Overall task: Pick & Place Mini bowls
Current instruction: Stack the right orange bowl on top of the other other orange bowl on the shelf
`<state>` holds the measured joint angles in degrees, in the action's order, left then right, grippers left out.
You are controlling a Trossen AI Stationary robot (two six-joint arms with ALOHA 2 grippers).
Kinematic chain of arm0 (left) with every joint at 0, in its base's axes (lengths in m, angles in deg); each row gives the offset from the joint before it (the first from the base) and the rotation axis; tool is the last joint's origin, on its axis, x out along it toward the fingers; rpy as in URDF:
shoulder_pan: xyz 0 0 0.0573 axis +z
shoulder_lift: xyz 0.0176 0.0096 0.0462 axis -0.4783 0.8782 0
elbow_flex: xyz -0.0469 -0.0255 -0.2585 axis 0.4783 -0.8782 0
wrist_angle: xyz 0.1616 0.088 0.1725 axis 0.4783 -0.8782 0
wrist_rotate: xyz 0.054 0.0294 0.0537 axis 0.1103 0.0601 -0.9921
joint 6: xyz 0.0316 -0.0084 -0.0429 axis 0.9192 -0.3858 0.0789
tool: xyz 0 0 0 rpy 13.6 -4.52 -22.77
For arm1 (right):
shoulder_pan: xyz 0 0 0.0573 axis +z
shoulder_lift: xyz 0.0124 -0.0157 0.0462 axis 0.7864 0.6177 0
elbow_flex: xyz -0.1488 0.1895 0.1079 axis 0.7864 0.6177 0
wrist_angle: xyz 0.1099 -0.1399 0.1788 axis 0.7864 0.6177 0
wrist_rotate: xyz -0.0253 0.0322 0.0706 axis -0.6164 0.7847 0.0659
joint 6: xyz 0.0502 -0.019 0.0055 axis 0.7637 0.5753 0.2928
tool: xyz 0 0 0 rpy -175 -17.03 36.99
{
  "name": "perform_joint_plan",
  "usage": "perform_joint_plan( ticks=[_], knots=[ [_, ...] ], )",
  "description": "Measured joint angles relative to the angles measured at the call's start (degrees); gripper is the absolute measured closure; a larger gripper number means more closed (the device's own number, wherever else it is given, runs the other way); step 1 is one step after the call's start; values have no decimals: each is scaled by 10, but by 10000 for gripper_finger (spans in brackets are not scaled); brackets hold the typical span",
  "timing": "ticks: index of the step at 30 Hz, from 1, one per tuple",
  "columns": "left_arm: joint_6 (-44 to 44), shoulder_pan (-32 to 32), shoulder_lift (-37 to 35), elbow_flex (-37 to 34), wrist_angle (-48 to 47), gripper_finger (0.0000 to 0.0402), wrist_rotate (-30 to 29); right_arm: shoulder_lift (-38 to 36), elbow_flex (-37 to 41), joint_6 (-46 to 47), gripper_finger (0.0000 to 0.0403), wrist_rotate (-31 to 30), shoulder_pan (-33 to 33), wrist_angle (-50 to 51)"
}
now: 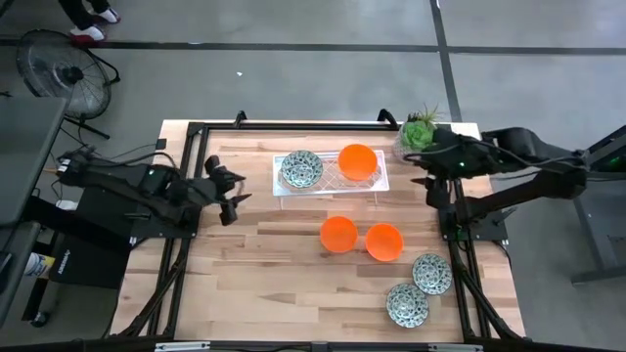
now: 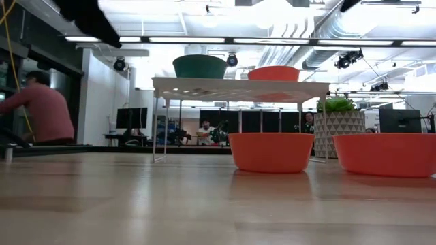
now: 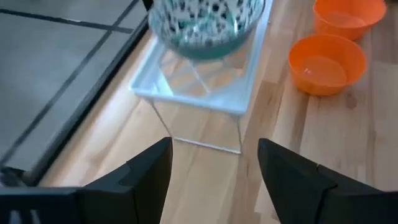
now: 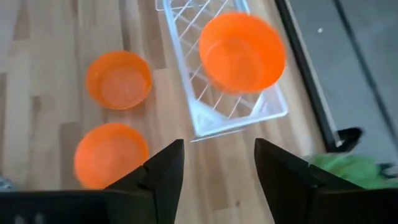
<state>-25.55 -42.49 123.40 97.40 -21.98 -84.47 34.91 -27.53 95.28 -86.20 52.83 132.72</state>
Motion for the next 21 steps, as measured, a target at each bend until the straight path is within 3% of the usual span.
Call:
perform_joint_plan(
  ticks=[3, 8, 21],
  knots=[
    [4, 0, -57, -80, 98, 170, -6, -19, 29, 21, 223, 14, 8, 0],
    [-7, 0, -160, -184, 173, 170, -34, -28, 63, 28, 232, 46, 11, -1],
    [-38, 0, -371, -301, 135, 170, -128, -17, 79, 27, 256, 71, 11, -13]
  ],
)
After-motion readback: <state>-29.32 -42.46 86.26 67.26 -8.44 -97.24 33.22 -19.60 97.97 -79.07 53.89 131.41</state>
